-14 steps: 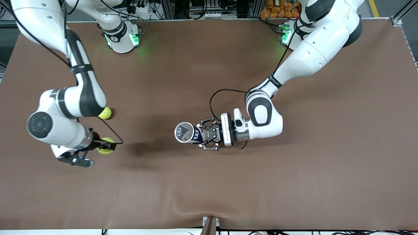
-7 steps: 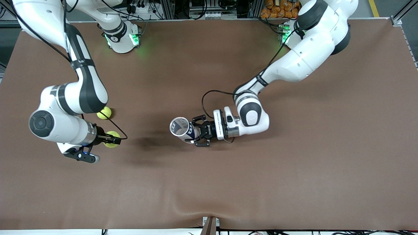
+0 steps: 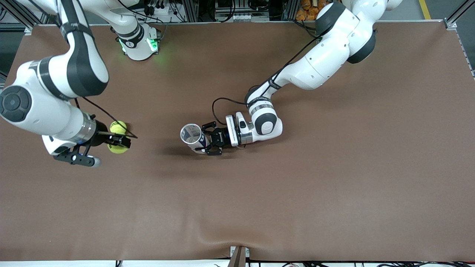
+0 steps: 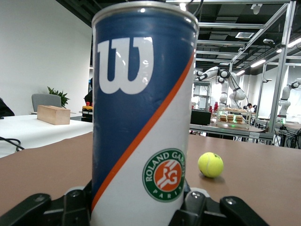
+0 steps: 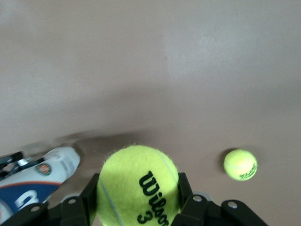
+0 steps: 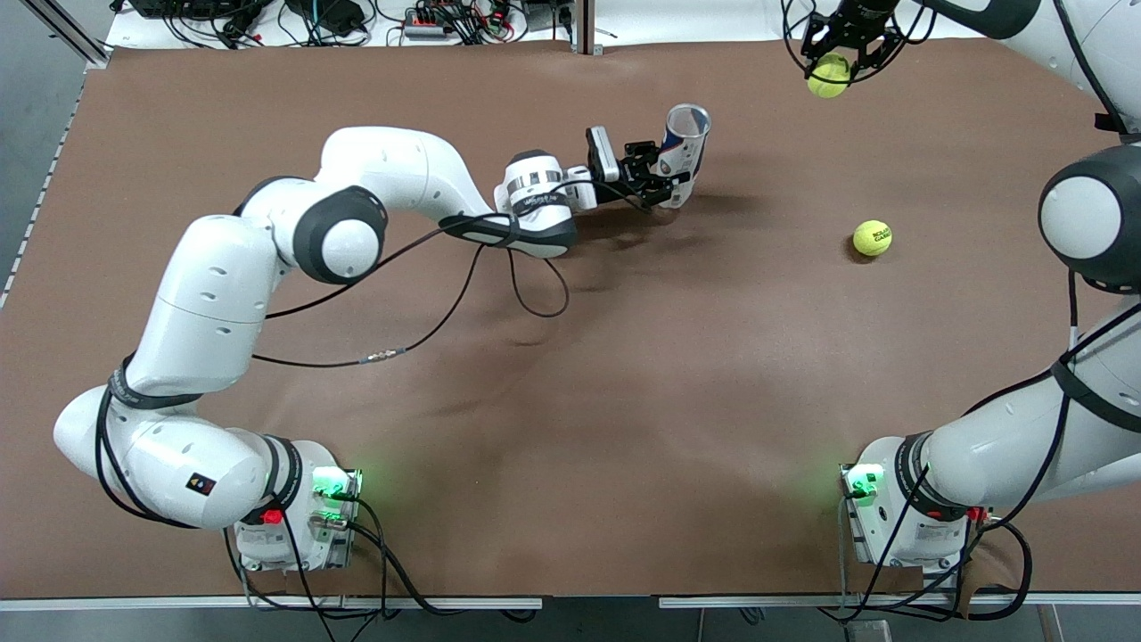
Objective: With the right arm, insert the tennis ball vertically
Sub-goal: 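Move the held Wilson ball with the right gripper above the can opening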
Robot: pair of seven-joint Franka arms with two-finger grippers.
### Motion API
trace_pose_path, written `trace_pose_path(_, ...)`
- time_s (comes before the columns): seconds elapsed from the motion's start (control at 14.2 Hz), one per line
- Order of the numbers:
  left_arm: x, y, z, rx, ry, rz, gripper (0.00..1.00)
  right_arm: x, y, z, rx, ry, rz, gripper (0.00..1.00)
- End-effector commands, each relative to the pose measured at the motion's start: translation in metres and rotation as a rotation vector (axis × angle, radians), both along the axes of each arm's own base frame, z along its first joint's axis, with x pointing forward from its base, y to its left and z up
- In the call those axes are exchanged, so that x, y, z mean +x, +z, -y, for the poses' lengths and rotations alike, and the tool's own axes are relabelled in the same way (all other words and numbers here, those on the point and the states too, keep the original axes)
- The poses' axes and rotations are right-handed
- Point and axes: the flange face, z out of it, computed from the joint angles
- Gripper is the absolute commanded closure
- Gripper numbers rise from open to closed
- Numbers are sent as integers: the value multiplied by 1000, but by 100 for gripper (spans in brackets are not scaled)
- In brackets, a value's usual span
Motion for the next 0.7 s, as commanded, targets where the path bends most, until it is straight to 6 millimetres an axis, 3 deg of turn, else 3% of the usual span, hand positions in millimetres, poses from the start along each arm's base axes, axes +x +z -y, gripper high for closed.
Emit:
trace_pose_path(0.0,-2,-5,8,-25,13,55,37,-16,0,-38,-8,-53,-17,34)
trace_pose_path(0.35,-15,-21,13,4,11,42,38,-42,-3,-122,-31,-193,-31,35)
trace_pose_path(0.63,-22,-37,12,31,17,41,39,-48,-7,-144,-34,-277,-34,35)
